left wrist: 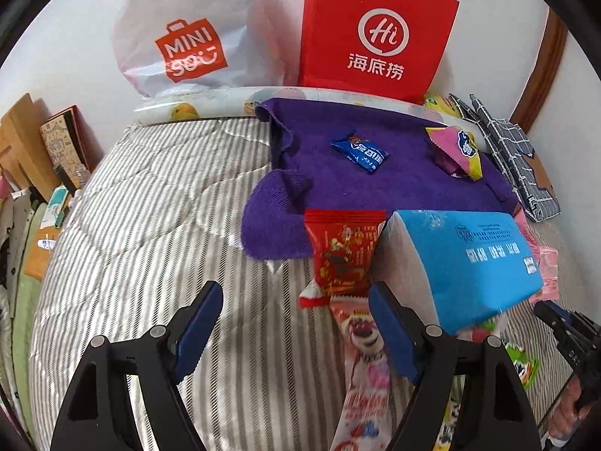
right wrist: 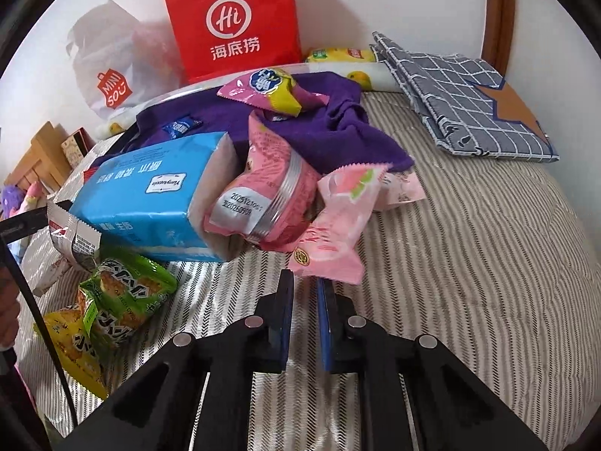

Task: Organize snacks
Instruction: 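Grasp the pink pastry packet with the right tool while the left tool grasps the red packet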

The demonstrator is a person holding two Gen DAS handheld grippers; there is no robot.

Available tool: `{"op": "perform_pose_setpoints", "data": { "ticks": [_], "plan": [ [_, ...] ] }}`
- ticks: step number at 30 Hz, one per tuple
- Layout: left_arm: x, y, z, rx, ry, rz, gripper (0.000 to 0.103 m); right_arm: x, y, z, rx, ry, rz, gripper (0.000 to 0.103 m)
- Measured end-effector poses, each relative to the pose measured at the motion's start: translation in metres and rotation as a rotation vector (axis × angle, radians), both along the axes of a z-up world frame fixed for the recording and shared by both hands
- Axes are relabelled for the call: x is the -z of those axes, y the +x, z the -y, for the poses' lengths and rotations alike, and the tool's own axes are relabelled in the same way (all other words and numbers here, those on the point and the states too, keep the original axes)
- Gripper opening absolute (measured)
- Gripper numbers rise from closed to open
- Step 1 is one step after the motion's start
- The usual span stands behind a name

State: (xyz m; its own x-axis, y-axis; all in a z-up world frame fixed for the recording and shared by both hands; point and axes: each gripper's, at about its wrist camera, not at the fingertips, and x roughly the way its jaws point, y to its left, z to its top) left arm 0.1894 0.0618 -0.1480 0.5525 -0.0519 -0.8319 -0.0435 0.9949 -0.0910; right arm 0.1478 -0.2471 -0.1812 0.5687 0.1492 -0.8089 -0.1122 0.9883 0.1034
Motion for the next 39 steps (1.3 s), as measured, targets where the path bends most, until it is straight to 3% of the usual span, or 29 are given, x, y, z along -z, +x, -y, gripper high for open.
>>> {"op": "perform_pose_setpoints", "data": {
  "ticks": [5, 16, 18, 25, 36, 39],
  "plan": [
    [0.010, 0.014, 0.002, 0.009, -0.020, -0.024, 0.077, -0.001, 0.001, 0.002, -0.011, -0.024, -0.009, 0.014],
    [0.021, 0.029, 0.005, 0.031, -0.073, -0.033, 0.069, -0.012, -0.003, 0.011, -0.014, -0.027, 0.019, 0.041],
    [0.023, 0.030, 0.004, 0.041, -0.101, -0.034, 0.060, -0.013, -0.004, 0.014, -0.009, -0.025, 0.024, 0.048],
    [0.025, 0.034, 0.005, 0.078, -0.175, -0.042, 0.035, -0.011, 0.003, 0.021, 0.015, -0.019, 0.028, 0.058],
    [0.020, 0.025, -0.005, 0.074, -0.154, -0.034, 0.033, 0.009, 0.029, 0.016, 0.044, -0.030, -0.012, 0.054],
    [0.021, 0.024, -0.004, 0.065, -0.097, -0.035, 0.034, 0.013, 0.028, 0.012, 0.042, -0.060, -0.006, 0.052]
  ]
}}
